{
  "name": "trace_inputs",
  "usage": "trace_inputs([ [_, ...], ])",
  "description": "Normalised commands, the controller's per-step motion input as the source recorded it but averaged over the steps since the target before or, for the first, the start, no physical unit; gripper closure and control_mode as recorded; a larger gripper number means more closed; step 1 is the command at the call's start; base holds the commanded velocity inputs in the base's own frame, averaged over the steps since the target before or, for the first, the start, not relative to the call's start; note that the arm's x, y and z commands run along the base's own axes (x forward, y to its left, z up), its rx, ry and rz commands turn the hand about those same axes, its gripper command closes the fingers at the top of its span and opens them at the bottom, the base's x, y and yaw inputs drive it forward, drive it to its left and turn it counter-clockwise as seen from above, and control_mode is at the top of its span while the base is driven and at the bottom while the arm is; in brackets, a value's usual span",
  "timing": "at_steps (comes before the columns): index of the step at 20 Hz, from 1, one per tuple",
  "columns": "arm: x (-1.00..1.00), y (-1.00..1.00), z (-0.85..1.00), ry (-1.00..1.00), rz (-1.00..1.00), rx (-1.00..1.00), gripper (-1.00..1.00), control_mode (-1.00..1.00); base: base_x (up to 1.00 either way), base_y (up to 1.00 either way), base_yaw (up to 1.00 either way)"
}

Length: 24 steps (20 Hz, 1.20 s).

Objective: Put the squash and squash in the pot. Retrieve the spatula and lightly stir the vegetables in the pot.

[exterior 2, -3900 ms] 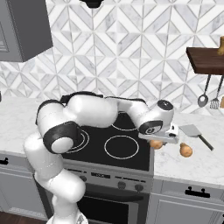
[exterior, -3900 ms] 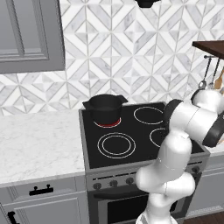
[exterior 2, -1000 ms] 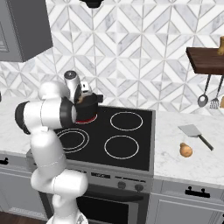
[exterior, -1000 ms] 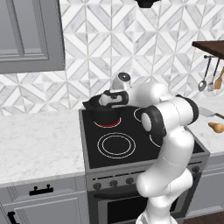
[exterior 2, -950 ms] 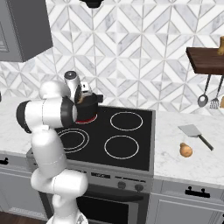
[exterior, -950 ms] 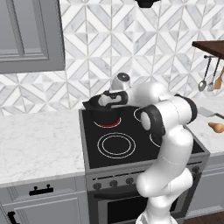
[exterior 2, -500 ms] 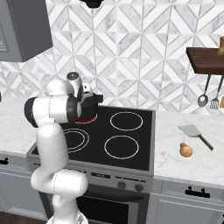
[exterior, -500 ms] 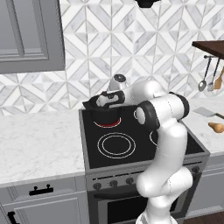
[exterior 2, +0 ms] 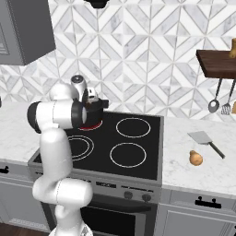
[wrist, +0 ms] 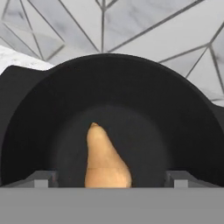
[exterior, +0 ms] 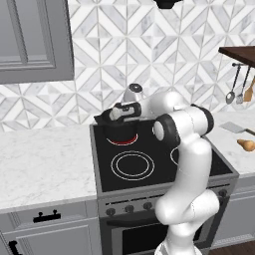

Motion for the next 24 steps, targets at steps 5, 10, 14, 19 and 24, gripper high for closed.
trace_inputs([
  [5,-0.26,-0.02,0.56,-0.09,0.00,0.00,-1.00,-1.00,0.00,0.00,0.00],
  [10,-0.77,-0.43,0.92,-0.12,-0.04,0.00,-1.00,-1.00,0.00,0.00,0.00],
  [14,-0.69,-0.96,0.35,0.00,-0.12,0.00,-1.00,-1.00,0.00,0.00,0.00],
  [19,-0.54,-1.00,-0.01,0.04,-0.20,0.00,-1.00,-1.00,0.00,0.00,0.00],
  [24,-0.49,-1.00,-0.13,0.09,-0.24,0.00,-1.00,-1.00,0.00,0.00,0.00],
])
